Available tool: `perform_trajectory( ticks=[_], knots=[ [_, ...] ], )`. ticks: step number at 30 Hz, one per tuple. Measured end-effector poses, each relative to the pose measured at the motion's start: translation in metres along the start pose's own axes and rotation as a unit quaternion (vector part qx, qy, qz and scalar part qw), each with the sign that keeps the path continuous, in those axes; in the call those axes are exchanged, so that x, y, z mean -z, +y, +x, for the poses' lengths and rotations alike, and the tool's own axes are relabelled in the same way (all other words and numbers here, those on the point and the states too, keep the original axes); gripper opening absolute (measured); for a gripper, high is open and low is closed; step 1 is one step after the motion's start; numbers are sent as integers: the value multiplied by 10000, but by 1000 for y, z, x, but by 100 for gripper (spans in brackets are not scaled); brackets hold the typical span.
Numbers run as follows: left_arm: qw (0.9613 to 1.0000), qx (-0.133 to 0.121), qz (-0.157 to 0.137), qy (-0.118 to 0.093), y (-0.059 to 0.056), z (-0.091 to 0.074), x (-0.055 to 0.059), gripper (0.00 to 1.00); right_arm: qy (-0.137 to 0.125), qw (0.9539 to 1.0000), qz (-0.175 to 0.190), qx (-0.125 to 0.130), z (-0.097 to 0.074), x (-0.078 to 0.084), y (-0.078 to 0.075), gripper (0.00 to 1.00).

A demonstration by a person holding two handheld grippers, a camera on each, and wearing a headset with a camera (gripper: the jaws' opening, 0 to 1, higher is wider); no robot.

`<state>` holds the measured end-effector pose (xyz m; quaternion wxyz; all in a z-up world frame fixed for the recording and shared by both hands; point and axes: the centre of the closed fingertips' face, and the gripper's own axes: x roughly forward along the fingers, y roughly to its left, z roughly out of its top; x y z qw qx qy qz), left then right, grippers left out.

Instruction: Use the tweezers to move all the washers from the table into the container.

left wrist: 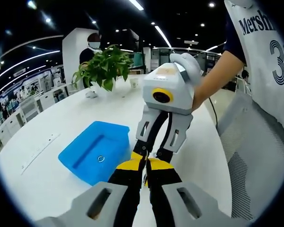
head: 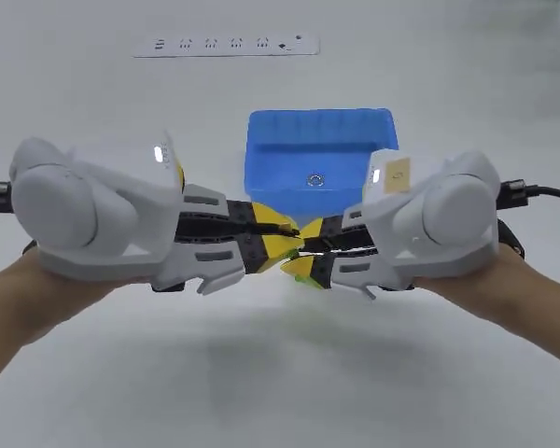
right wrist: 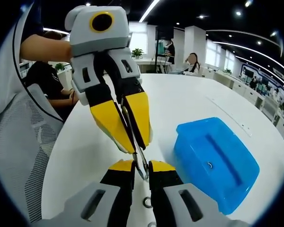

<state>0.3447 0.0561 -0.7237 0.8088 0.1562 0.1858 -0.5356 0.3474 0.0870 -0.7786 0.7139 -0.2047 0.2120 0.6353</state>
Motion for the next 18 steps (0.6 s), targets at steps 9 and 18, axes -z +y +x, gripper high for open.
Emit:
perform_trajectory(
  ticks=[9,18],
  knots=[
    [10000,20,-72,-38,2,2,1,7,11,10000,49,0,0,2,-2,13],
    [9996,226,121,65,0,2,1,7,35,9998,-111,-145,1,3,0,12]
  ],
)
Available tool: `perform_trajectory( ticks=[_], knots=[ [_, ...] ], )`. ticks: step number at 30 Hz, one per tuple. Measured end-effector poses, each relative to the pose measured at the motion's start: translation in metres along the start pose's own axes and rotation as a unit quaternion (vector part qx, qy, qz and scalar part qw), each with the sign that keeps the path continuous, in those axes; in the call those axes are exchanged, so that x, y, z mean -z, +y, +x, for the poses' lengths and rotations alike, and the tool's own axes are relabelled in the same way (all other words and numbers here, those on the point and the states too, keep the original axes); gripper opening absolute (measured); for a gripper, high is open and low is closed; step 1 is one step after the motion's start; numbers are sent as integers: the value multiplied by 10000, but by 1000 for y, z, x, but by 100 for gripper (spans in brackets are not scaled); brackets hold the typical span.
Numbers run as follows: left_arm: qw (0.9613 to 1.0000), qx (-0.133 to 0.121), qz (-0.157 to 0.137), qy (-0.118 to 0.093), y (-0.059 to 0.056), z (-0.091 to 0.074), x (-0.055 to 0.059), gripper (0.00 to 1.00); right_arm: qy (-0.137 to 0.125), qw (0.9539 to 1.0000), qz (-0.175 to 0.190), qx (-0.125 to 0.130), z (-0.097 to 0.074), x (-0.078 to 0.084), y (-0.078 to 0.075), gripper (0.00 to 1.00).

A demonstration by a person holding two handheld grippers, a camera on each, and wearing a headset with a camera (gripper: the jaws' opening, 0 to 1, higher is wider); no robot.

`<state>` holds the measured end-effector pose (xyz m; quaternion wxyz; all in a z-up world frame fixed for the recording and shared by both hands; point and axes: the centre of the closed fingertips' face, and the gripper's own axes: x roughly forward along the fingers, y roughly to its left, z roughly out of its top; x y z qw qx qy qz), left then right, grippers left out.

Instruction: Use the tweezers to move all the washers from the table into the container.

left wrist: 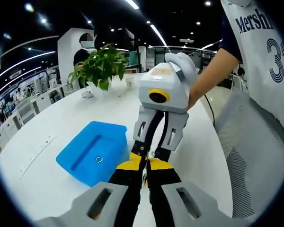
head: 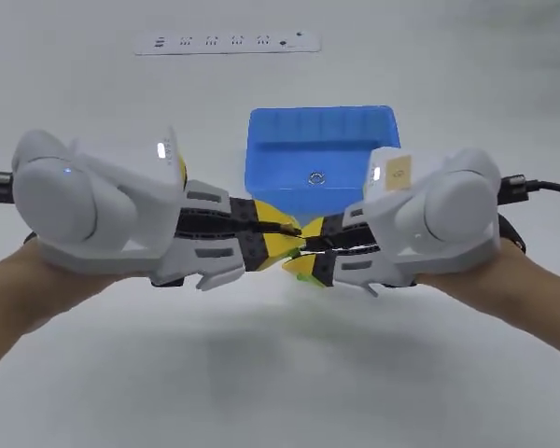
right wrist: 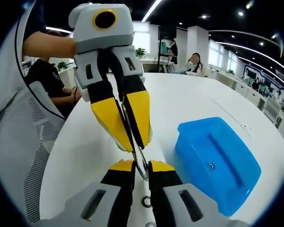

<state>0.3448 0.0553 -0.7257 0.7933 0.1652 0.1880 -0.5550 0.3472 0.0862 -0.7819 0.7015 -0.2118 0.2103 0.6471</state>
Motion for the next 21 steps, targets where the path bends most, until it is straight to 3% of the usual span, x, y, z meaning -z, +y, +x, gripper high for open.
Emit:
perform_trajectory(
  ticks=[7,10,21],
  knots=[
    [10000,36,-55,-2,7,1,-1,7,91,9998,-27,-161,1,-1,-3,11],
    [9999,51,-153,-44,9,1,-2,7,147,9993,242,-264,1,-2,-2,10],
    [9998,59,-166,-99,11,-3,-10,7,43,9996,230,-137,-5,-10,-4,10]
  ],
)
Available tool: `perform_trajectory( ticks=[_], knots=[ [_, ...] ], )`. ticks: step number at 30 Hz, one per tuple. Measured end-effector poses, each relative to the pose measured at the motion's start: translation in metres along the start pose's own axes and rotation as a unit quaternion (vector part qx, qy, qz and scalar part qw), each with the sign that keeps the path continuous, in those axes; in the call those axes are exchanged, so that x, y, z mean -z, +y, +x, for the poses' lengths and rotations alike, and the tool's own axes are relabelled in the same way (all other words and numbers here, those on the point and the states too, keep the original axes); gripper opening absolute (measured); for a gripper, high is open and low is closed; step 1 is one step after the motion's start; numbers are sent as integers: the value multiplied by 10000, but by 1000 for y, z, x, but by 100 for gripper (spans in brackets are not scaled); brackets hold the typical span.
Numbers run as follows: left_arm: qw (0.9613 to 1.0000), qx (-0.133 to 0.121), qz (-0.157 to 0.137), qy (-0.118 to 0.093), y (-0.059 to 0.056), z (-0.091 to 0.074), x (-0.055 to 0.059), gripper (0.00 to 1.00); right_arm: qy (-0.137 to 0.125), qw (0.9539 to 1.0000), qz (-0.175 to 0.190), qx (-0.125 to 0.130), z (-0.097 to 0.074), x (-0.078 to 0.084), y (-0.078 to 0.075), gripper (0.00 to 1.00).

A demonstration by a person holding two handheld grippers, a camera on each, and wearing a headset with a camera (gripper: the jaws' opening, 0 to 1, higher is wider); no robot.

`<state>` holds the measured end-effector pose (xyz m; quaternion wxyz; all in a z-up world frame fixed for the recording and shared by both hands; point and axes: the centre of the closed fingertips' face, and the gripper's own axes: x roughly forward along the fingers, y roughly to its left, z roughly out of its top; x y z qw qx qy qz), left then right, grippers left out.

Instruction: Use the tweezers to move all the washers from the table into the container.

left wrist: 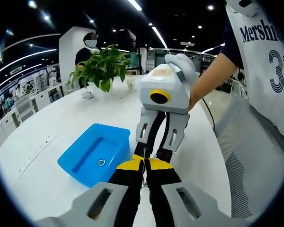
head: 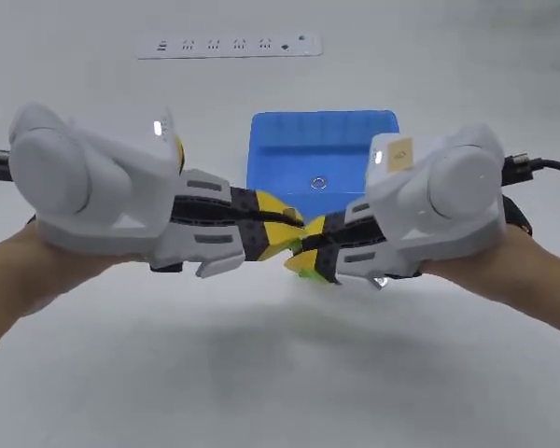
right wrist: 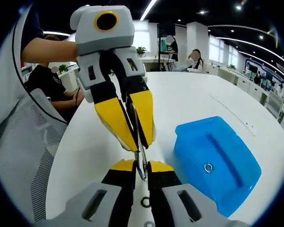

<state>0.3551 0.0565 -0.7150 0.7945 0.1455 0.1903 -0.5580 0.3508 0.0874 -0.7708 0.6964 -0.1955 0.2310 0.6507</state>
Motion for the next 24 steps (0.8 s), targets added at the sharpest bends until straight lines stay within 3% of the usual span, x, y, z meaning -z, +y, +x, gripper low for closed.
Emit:
perform_trajectory(
  ticks=[5,14,19,24],
  knots=[
    [9999,-26,40,-103,3,-5,-13,7,-120,9999,48,63,-9,-11,-4,10],
    [9990,-56,265,-357,11,-10,-47,7,-309,9991,16,306,-32,-35,-15,10],
    [9978,-120,289,-585,21,-12,-65,7,-382,9986,49,353,-43,-47,-26,10],
    [9969,-158,401,-651,32,-12,-77,7,-327,9986,-124,391,-50,-56,-40,10]
  ],
)
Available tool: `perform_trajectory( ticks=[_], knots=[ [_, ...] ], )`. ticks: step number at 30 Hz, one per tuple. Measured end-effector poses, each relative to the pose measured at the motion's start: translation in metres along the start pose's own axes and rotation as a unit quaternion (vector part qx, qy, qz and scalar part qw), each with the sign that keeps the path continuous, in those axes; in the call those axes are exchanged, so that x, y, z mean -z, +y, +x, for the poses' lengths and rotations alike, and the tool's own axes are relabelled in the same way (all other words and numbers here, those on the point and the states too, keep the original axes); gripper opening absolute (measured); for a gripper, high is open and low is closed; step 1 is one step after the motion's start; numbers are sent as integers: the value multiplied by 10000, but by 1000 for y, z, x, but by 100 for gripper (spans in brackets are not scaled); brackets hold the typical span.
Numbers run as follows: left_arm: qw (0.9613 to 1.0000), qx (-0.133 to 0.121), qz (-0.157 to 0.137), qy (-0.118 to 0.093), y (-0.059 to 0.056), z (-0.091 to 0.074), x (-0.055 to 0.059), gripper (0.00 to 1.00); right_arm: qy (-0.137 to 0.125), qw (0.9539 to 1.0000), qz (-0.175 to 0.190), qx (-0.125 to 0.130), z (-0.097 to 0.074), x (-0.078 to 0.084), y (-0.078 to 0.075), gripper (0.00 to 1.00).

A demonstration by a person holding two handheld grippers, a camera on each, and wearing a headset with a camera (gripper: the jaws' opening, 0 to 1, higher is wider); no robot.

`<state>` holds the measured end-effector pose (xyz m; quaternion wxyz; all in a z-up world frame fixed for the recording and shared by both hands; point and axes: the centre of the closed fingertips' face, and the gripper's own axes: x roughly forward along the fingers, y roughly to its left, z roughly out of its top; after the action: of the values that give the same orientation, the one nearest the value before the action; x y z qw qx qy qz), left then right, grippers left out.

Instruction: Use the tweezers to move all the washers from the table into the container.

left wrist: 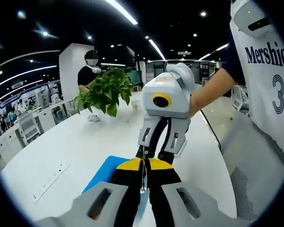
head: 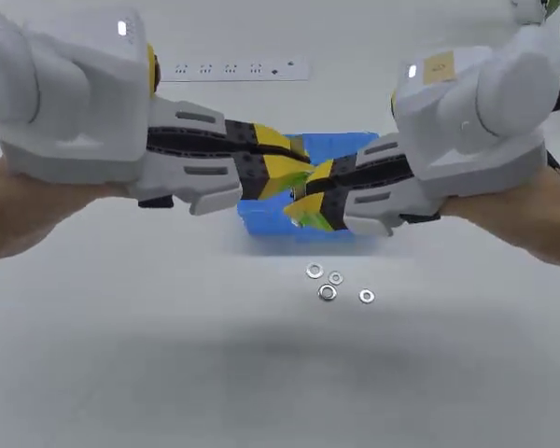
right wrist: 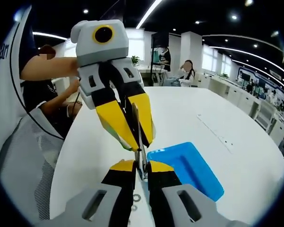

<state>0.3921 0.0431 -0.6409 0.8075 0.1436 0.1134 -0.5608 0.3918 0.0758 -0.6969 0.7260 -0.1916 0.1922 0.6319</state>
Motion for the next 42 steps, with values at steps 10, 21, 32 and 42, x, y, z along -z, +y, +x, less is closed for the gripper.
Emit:
perform_trajectory(
  ticks=[10,21,32,42],
  knots=[
    [9998,-132,115,26,35,12,10,7,124,9996,-249,104,12,6,-38,10],
    [9995,-137,-234,162,52,30,50,7,359,9991,-224,83,37,39,-54,11],
    [9986,-146,-435,253,54,33,68,7,405,9992,-42,-46,48,54,-53,11],
    [9989,-109,-370,282,49,37,66,7,428,9991,-59,-48,48,57,-55,11]
  ],
)
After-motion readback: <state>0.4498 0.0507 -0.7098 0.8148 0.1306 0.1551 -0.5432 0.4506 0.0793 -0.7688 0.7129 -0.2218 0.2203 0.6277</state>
